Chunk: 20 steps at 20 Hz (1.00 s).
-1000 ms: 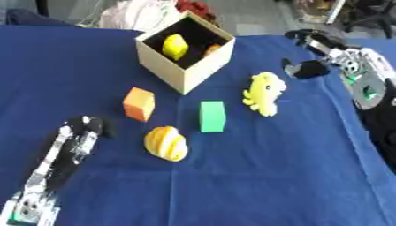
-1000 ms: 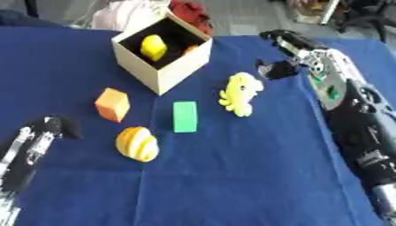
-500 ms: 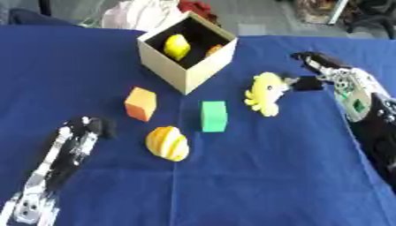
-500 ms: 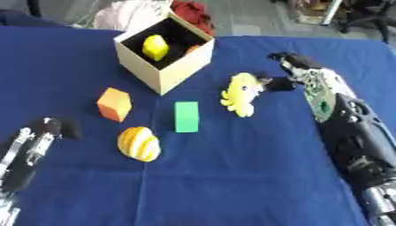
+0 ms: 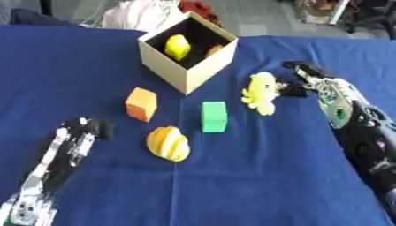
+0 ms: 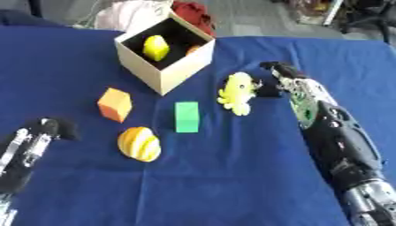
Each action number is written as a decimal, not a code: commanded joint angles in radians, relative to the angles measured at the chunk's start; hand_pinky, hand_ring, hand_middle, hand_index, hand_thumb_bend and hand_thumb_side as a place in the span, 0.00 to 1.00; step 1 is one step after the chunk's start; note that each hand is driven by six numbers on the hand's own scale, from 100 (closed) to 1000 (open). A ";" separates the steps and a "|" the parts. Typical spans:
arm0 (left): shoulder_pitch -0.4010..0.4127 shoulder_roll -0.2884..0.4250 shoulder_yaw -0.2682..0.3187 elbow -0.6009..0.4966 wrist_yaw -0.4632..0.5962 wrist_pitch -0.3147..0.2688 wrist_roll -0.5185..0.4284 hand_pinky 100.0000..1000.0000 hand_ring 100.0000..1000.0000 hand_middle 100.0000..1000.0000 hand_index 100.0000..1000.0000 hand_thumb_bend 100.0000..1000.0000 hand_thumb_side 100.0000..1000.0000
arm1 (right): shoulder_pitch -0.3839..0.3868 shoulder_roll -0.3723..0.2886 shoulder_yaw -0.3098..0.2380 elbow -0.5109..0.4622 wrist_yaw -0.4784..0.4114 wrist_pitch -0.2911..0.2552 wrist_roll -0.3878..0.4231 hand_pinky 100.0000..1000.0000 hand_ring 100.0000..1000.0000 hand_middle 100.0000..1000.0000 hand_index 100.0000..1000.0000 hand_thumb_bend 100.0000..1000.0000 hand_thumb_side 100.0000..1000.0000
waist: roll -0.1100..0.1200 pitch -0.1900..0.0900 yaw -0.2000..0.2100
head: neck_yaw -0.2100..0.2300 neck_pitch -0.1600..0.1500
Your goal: Pick up objects on the table and place them in the box.
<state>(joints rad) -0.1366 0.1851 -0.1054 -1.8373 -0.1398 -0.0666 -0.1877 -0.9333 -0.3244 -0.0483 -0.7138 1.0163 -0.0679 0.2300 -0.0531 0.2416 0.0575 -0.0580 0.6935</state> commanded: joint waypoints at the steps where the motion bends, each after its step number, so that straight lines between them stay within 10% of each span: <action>1: -0.009 0.012 0.009 -0.016 0.000 -0.002 0.001 0.63 0.53 0.46 0.62 0.00 0.77 | -0.020 -0.023 0.004 -0.045 -0.020 -0.017 -0.006 0.81 0.88 0.91 0.98 0.00 0.34 | 0.006 -0.016 0.002 | 0.003 -0.006; 13: -0.004 0.015 0.015 -0.014 -0.002 -0.002 0.004 0.63 0.53 0.46 0.62 0.00 0.77 | -0.006 -0.104 0.030 -0.192 -0.165 -0.085 0.048 0.80 0.86 0.88 0.97 0.00 0.17 | 0.006 -0.023 -0.013 | 0.006 -0.001; 20: -0.003 0.016 0.016 -0.015 -0.003 -0.002 0.005 0.63 0.53 0.46 0.62 0.00 0.77 | 0.014 -0.144 0.095 -0.273 -0.237 -0.143 0.139 0.81 0.87 0.88 0.98 0.00 0.31 | 0.007 -0.024 -0.018 | 0.005 0.000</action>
<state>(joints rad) -0.1336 0.1851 -0.0945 -1.8373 -0.1402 -0.0664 -0.1867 -0.9051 -0.4289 0.0388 -0.9537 0.7959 -0.2013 0.3524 -0.0531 0.2416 0.0415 -0.0541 0.6938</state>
